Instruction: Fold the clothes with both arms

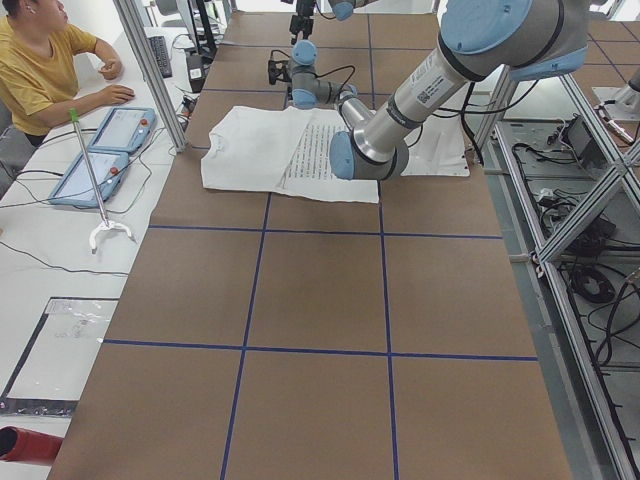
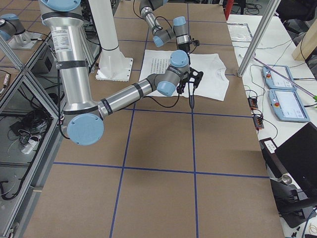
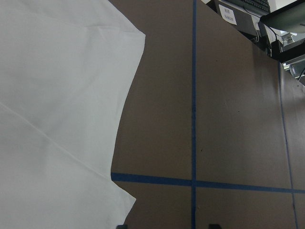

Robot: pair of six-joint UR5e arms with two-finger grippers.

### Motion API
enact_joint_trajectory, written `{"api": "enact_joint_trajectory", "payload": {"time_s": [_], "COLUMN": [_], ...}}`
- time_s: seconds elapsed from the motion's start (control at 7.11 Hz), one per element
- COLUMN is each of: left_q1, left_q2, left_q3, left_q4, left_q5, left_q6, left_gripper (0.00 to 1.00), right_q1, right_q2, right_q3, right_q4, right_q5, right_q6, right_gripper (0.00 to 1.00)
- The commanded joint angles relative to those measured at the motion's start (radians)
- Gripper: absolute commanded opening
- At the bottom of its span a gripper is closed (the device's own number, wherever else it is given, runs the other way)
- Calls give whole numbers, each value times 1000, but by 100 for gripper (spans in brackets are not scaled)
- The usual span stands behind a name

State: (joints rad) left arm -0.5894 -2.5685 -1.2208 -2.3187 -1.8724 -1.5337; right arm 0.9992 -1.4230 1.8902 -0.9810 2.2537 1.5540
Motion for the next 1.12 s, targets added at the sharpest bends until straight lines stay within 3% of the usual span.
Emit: {"api": "enact_joint_trajectory", "payload": {"time_s": [0.0, 0.28, 0.42, 0.56, 0.7, 0.84, 0.98], "left_q1": [-58, -113, -136, -154, -156, -156, -158], "left_q2": [268, 452, 512, 548, 627, 655, 657], "left_q3": [-329, -510, -564, -571, -612, -637, -655], "left_q4": [109, 137, 139, 137, 127, 127, 134], "left_q5": [-56, -125, -135, -183, -185, -186, -179], "left_q6": [79, 178, 170, 149, 153, 149, 144], "left_gripper": [62, 61, 61, 61, 61, 69, 100], "right_q1": [-263, -597, -725, -807, -912, -969, -999], "right_q2": [-1, -2, -20, -43, -87, -97, -97], "right_q3": [79, 217, 222, 228, 230, 230, 230], "right_q4": [-33, -314, -336, -337, -340, -343, -343], "right_q5": [-263, -609, -731, -765, -881, -929, -951], "right_q6": [185, 292, 390, 513, 603, 650, 708], "right_gripper": [99, 99, 98, 98, 97, 97, 97]}}
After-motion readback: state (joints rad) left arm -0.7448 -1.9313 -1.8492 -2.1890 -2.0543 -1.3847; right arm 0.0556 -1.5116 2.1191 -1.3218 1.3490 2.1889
